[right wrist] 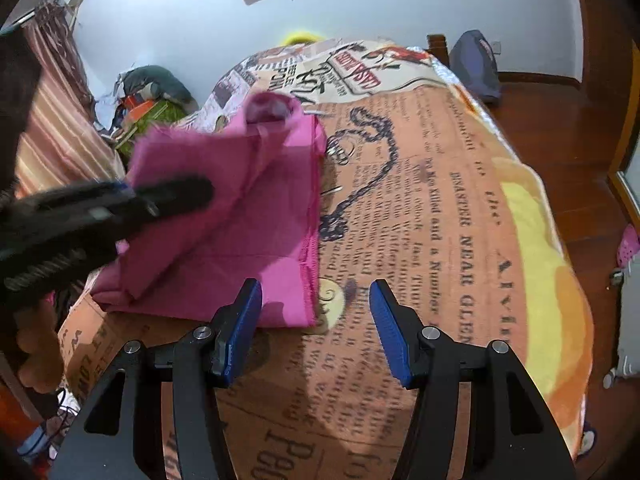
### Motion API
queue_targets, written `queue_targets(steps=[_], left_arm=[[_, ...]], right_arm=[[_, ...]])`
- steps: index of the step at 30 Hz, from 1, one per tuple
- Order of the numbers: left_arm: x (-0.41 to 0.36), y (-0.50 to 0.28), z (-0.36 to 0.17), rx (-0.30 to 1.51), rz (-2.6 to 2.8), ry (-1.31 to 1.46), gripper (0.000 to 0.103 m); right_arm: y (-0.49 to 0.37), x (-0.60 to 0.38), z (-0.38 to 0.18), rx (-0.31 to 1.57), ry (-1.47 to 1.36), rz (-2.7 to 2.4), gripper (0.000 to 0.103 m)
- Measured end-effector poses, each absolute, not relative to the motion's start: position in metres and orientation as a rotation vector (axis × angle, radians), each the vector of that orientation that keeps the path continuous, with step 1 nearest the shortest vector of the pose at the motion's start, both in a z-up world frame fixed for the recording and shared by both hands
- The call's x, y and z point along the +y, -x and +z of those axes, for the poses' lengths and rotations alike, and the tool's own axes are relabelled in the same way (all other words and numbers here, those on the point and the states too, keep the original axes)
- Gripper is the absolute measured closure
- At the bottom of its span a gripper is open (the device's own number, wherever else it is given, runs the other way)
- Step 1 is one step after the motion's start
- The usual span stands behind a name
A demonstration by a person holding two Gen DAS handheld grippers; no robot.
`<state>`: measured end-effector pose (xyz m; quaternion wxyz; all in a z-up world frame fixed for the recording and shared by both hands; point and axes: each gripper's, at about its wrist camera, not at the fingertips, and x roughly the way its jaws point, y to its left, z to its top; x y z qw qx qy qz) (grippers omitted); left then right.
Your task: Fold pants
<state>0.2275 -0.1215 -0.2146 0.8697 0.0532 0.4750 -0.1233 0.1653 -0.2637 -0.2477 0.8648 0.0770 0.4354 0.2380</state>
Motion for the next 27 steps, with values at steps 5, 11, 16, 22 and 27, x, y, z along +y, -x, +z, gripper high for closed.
queue_targets(steps=[5,11,16,22,27], left_arm=[[-0.119,-0.219,-0.207,1.008,-0.304,-0.080,0.066],[-0.094,-0.197,-0.167,0.877,-0.277,-0.063,0.045],[-0.063,-0.195,-0.178,0.896,-0.190,-0.133,0.042],[-0.041,-0.191,-0.224,1.018,-0.153,-0.135,0.042],[-0.028,-0.187,-0.237,1.014,-0.166,-0.062,0.035]], right_arm=[[-0.163,-0.274,-0.235,0.890,-0.134,0.473,0.050],[-0.166,-0.268,-0.214,0.826,-0.149,0.501,0.050],[-0.171,-0.248,-0.207,0.798,-0.160,0.555,0.050],[-0.178,-0.223,-0.233,0.871,-0.112,0.564,0.050],[-0.174,-0.229,-0.258,0.937,-0.162,0.565,0.050]])
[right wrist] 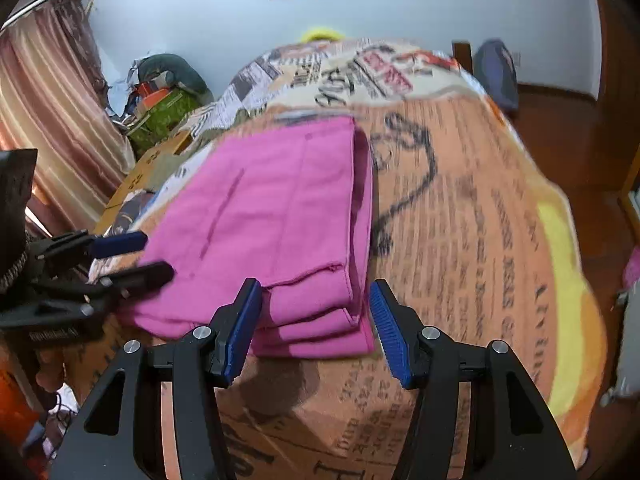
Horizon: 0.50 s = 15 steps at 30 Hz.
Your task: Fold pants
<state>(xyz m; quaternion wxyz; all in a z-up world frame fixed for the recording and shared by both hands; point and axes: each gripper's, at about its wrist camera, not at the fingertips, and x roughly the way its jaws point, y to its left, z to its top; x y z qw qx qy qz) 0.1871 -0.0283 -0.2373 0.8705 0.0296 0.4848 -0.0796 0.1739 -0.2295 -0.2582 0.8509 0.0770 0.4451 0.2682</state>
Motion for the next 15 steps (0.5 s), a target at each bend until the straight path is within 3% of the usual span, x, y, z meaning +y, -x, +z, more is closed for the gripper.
queue_targets(steps=[15], left_arm=[[0.000,-0.204,-0.208,0.960,-0.162,-0.056,0.034]], right_arm=[[-0.167,-0.236,-0.228,0.880,-0.104,0.522,0.048]])
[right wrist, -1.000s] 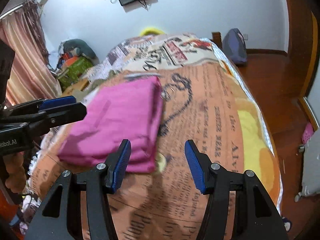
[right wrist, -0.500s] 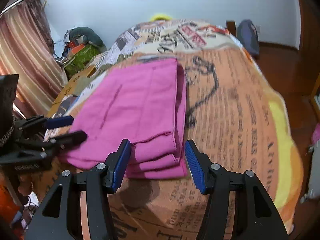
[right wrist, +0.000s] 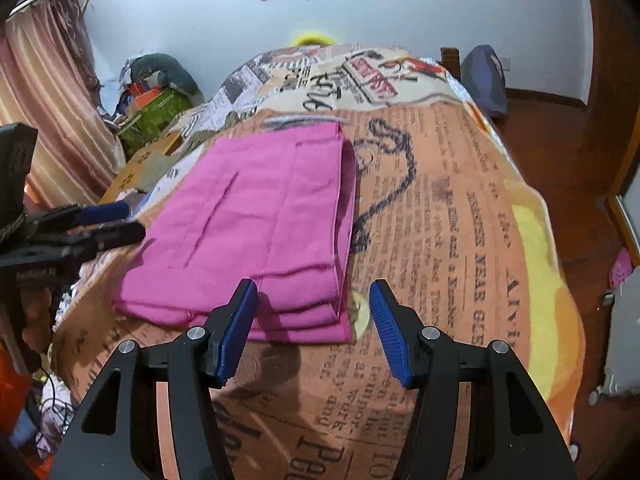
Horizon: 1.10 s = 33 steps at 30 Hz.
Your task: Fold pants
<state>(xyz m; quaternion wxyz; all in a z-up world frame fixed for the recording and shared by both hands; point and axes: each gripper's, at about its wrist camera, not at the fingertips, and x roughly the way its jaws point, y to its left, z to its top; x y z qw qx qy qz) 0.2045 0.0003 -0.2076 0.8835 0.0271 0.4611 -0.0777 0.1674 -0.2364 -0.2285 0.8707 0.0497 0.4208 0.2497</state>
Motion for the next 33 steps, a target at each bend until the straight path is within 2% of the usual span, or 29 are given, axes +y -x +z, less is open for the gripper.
queue_targets(steps=[6,14,22,25,27,33], left_arm=[[0.029,-0.263,-0.205,0.965,-0.123,0.019,0.034],[0.047,-0.335,-0.242,1.053,-0.183,0.120,0.035],[0.054,-0.369,-0.272,1.116,-0.241,0.153,0.051],[0.055,-0.373,-0.273,1.111,-0.260,0.156,0.066],[0.054,-0.374,-0.273,1.116,-0.285,0.173,0.082],[0.059,-0.359,-0.261,1.097,-0.233,0.160,0.092]], right_arm=[[-0.182,-0.223,-0.223,0.855,-0.124,0.543,0.048],[-0.199,-0.205,-0.252,0.931,-0.138,0.563,0.047],[-0.202,-0.208,-0.256,0.947,-0.158,0.591,0.046],[-0.202,-0.207,-0.256,0.948,-0.156,0.589,0.046],[-0.203,-0.207,-0.255,0.947,-0.147,0.585,0.046],[-0.205,-0.207,-0.249,0.948,-0.115,0.549,0.046]])
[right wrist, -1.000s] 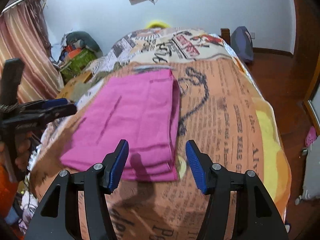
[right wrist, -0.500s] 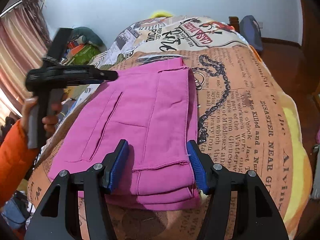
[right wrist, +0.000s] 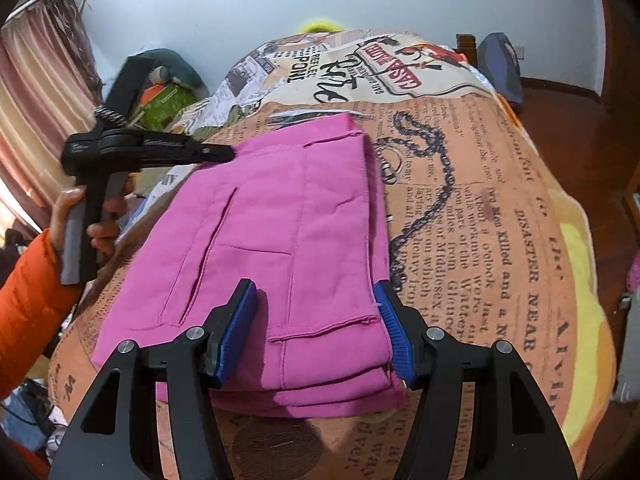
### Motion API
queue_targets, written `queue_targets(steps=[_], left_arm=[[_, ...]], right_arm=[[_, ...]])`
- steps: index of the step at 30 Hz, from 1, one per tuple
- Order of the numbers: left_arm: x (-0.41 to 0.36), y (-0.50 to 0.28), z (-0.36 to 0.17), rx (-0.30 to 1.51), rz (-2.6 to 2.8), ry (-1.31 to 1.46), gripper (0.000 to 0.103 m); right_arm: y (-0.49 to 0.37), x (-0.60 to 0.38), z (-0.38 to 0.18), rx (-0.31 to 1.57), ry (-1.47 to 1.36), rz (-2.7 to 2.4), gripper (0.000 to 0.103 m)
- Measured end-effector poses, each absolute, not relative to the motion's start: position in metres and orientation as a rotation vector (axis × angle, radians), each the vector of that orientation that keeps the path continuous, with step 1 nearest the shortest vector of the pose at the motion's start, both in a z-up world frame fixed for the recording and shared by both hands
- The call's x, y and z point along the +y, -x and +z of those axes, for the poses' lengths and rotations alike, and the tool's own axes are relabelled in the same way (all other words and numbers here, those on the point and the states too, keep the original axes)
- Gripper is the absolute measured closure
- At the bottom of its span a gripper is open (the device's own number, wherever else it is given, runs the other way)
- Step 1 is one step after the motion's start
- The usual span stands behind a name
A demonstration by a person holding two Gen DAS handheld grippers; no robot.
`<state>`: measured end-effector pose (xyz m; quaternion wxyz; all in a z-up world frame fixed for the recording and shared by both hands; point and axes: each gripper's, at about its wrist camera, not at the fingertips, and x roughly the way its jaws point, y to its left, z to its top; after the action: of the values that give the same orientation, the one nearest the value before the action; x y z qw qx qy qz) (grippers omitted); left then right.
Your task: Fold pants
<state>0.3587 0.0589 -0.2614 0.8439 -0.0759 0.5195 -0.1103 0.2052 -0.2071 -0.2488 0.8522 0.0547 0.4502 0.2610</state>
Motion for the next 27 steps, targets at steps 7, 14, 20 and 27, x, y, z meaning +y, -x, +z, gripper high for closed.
queue_targets(steps=[7,14,20,27], left_arm=[[0.070,-0.294,-0.228,1.022,-0.153,0.093,0.095],[0.080,-0.224,-0.206,0.968,-0.112,0.087,0.096],[0.095,-0.174,-0.208,0.963,-0.073,0.170,0.096],[0.103,-0.137,-0.225,0.995,-0.036,0.171,0.096]], right_arm=[[-0.196,-0.213,-0.229,0.905,-0.127,0.542,0.046],[-0.181,-0.199,-0.205,0.846,-0.115,0.573,0.046],[-0.171,-0.192,-0.193,0.801,-0.074,0.541,0.046],[-0.161,-0.177,-0.189,0.794,-0.003,0.563,0.046]])
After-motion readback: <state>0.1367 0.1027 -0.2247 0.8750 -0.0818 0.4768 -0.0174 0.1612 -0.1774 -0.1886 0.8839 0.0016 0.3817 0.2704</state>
